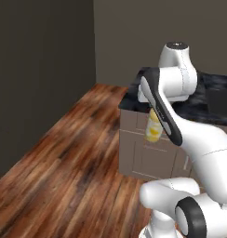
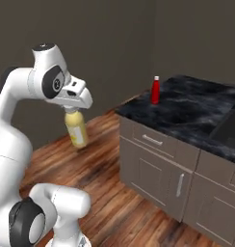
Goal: Move the drinks to the dining counter.
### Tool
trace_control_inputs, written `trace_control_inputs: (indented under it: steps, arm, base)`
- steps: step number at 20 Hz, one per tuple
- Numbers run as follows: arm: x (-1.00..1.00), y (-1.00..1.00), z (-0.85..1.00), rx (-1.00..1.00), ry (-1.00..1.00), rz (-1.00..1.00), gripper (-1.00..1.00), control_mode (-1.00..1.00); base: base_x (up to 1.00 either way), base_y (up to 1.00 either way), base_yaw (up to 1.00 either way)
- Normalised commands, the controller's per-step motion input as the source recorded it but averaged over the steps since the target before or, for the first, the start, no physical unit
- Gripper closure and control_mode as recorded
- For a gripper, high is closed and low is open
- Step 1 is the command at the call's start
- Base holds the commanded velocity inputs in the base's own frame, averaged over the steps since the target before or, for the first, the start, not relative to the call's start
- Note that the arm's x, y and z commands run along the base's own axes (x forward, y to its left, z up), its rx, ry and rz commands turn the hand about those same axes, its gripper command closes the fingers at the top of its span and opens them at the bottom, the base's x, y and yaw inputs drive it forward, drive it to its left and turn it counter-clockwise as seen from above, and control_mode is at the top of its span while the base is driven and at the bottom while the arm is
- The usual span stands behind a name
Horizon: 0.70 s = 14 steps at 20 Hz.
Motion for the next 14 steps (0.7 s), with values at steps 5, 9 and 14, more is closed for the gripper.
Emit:
trace_control_inputs:
  steps: [5,9,14]
  arm:
    - [0.0,0.0,0.0,0.0,0.0,0.0,1.0,1.0]
    - [0.0,0.0,0.0,0.0,0.0,0.0,1.0,1.0]
    - [0.0,0.0,0.0,0.0,0.0,0.0,1.0,1.0]
  base:
    - [0.99,-0.41,-0.33]
    - [1.0,-0.31,-0.14]
    - [1.0,-0.22,-0.12]
